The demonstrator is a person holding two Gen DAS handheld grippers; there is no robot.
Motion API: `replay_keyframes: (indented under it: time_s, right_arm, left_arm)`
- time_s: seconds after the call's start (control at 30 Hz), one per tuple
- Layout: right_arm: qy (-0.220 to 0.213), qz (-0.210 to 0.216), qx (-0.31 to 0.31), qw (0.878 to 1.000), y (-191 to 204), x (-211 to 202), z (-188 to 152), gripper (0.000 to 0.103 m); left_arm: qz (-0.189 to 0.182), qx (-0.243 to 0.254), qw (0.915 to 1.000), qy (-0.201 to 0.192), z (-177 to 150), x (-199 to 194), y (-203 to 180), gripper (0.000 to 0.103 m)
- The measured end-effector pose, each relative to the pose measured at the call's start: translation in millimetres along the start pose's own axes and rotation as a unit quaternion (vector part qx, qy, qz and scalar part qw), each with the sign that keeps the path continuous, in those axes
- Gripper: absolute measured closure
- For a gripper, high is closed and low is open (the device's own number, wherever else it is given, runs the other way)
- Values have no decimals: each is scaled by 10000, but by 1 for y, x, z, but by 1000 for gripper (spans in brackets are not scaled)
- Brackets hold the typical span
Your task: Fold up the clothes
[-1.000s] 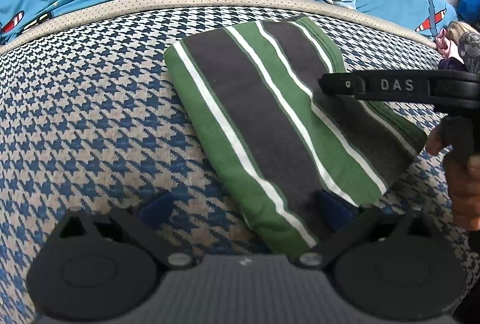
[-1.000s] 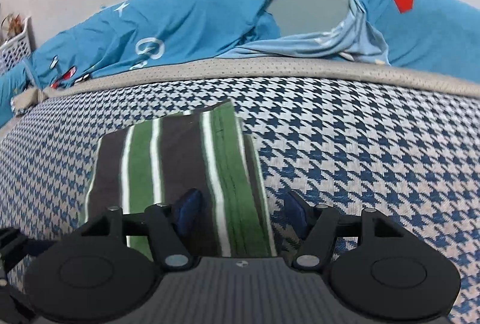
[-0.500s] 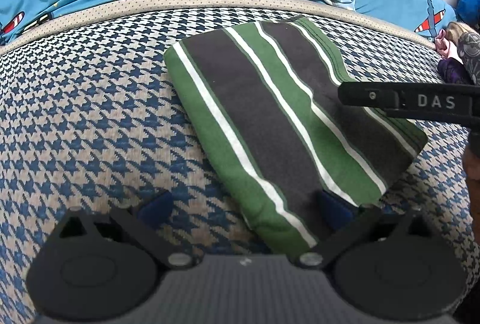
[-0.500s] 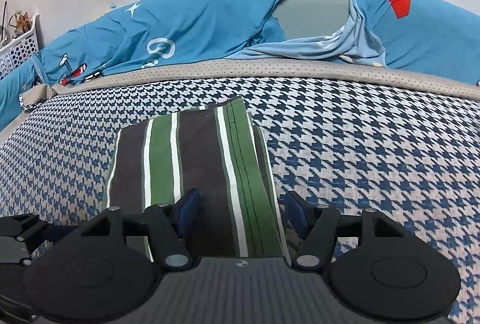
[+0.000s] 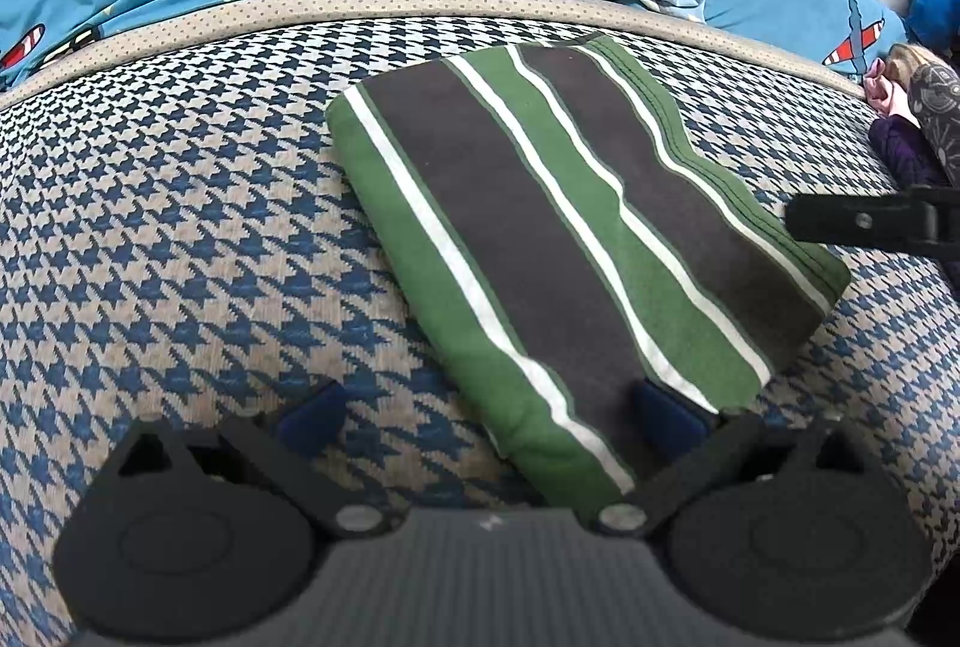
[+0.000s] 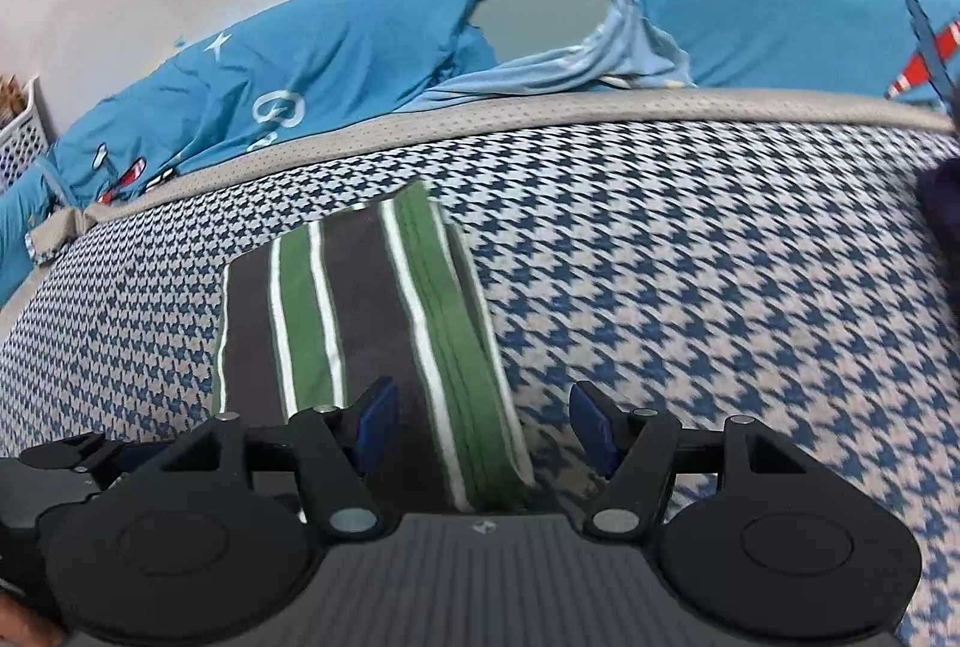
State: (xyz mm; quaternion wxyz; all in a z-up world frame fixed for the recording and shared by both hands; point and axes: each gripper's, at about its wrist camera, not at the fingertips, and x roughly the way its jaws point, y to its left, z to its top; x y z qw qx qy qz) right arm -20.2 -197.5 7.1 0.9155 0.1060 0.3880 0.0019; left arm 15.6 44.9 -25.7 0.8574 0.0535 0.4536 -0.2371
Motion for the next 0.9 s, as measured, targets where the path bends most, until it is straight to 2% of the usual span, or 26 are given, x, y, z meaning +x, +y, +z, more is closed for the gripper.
replay_keyframes:
  time_s: [0.27,0.6,0.9]
  right_arm:
    - [44,-42,277,9996,-22,-9,-7,40]
    - [258,375,705,9965,-40,-9,-11,40]
    - [425,549,867,9938,-43,-2,-14,40]
  left_arm:
    - [-142,-249,9996,-37,0,-7,12,0]
    - [-217,-1021,9941,-290,9,-11,43,0]
    - [-277,-1175,9923,-285,23,1,46,0]
